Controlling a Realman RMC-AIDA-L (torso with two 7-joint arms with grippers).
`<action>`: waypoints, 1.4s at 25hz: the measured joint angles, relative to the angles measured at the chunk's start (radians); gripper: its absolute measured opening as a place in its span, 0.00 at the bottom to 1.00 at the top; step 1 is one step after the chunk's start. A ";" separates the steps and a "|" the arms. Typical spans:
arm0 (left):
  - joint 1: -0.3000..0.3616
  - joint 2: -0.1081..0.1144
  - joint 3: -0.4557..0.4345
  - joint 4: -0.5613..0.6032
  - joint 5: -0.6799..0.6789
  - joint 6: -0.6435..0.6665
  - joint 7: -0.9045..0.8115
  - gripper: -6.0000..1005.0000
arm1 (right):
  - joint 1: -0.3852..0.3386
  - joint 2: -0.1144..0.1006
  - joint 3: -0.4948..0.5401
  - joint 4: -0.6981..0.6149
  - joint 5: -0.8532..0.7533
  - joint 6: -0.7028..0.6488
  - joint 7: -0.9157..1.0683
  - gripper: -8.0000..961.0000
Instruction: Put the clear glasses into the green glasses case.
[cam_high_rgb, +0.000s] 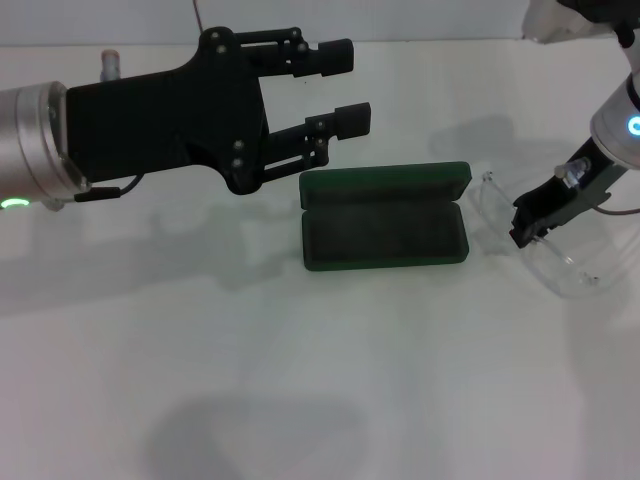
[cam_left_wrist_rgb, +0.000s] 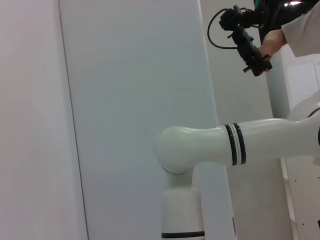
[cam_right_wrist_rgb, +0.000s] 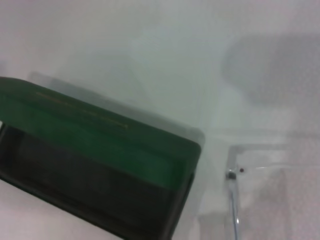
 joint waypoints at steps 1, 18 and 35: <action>0.000 0.000 0.000 0.000 0.000 0.000 0.000 0.48 | -0.005 0.000 -0.004 -0.001 0.000 0.001 -0.002 0.14; 0.013 0.001 -0.002 0.000 -0.018 0.000 -0.017 0.47 | -0.165 -0.015 0.001 -0.287 0.009 -0.098 -0.018 0.11; 0.018 0.005 -0.073 -0.002 -0.068 0.026 -0.137 0.47 | -0.338 -0.014 0.418 -0.698 0.378 -0.333 -0.346 0.09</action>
